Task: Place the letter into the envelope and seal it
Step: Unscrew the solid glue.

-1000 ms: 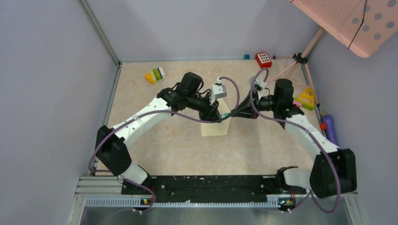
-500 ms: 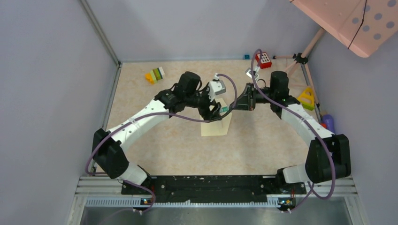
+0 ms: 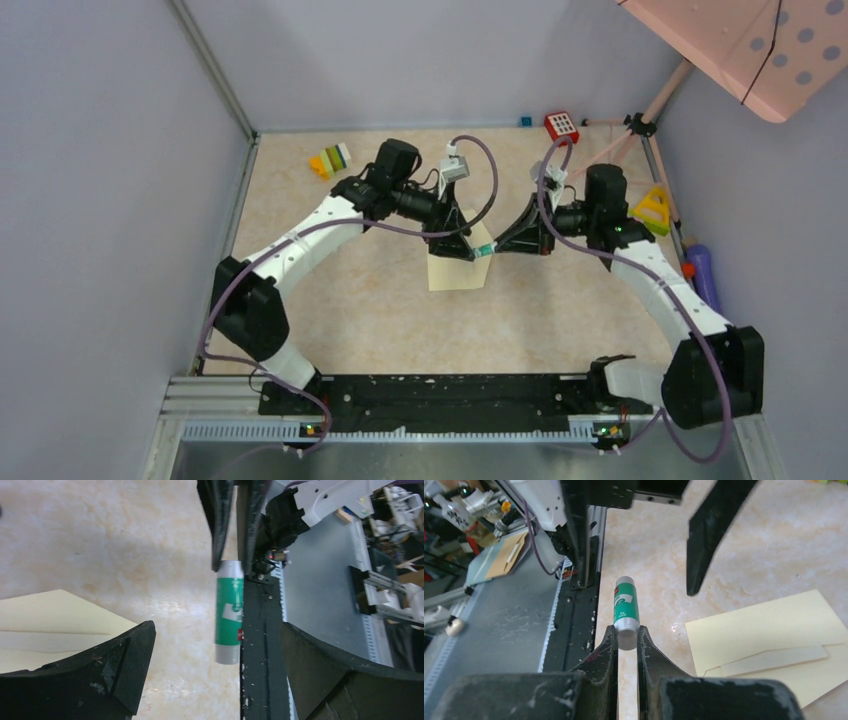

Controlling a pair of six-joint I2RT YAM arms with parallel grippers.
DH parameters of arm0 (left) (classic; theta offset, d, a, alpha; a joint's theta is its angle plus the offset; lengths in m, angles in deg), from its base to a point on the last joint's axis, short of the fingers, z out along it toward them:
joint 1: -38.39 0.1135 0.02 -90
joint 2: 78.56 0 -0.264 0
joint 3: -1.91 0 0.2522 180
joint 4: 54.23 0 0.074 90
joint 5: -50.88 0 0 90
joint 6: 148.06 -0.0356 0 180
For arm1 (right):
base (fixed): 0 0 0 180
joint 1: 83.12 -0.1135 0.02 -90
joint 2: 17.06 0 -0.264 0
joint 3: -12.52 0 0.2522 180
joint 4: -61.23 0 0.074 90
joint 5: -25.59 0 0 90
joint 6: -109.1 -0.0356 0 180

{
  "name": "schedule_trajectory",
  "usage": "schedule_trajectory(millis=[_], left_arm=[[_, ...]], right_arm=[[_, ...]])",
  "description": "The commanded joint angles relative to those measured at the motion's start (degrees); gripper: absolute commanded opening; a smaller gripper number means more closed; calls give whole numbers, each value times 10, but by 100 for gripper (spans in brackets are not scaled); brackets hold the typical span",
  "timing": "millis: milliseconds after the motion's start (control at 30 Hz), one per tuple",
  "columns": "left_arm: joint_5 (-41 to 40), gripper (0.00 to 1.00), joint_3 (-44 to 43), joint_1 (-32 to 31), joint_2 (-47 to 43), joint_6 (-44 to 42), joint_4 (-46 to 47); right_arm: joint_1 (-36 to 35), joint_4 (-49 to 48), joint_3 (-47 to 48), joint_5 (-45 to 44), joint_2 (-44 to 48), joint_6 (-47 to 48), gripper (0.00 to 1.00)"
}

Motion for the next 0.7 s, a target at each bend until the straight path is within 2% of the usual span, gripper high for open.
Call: schedule_trajectory(millis=[0,100,267,600,667], left_arm=[[129,99,-10,0,34,66,33],[150,97,2,0,42,102,67],[171,89,14,-2,46,148,113],[196,72,22,-10,50,146,107],[191,71,21,-11,49,131,91]], right_arm=[[-9,-81,-47,43,78,73,0],[-13,-120,-73,37,101,79,0],[-22,-82,-67,28,102,122,0],[-26,-58,-59,13,94,147,0],[-26,-58,-59,13,95,148,0]])
